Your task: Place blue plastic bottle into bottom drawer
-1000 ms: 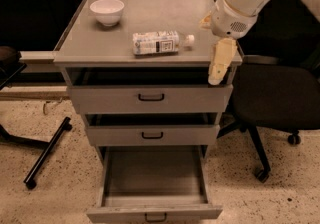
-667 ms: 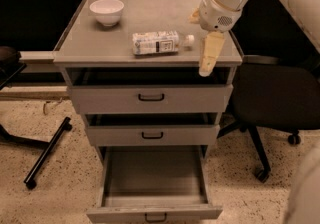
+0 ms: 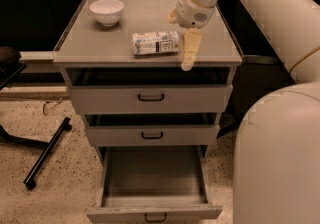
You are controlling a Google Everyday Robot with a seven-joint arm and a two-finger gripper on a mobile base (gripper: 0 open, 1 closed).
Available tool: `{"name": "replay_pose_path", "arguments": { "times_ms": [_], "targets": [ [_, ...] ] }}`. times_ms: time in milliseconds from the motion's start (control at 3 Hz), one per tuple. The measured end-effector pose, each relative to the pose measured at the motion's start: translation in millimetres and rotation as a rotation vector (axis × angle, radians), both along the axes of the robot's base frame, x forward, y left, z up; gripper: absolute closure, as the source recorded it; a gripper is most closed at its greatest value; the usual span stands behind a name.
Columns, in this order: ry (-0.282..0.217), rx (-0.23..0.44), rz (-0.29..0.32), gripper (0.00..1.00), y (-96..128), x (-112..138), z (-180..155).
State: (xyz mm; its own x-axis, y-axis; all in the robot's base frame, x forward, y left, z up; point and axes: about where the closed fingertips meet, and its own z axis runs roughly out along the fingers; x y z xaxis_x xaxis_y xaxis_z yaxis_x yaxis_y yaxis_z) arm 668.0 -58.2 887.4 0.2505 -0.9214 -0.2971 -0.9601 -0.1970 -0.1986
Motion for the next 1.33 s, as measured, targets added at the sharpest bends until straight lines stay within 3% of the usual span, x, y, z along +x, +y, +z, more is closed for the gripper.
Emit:
{"name": "replay_pose_path", "arguments": {
  "times_ms": [1333],
  "targets": [
    [-0.036,0.001,0.089,0.0,38,70,-19]
  ]
}}
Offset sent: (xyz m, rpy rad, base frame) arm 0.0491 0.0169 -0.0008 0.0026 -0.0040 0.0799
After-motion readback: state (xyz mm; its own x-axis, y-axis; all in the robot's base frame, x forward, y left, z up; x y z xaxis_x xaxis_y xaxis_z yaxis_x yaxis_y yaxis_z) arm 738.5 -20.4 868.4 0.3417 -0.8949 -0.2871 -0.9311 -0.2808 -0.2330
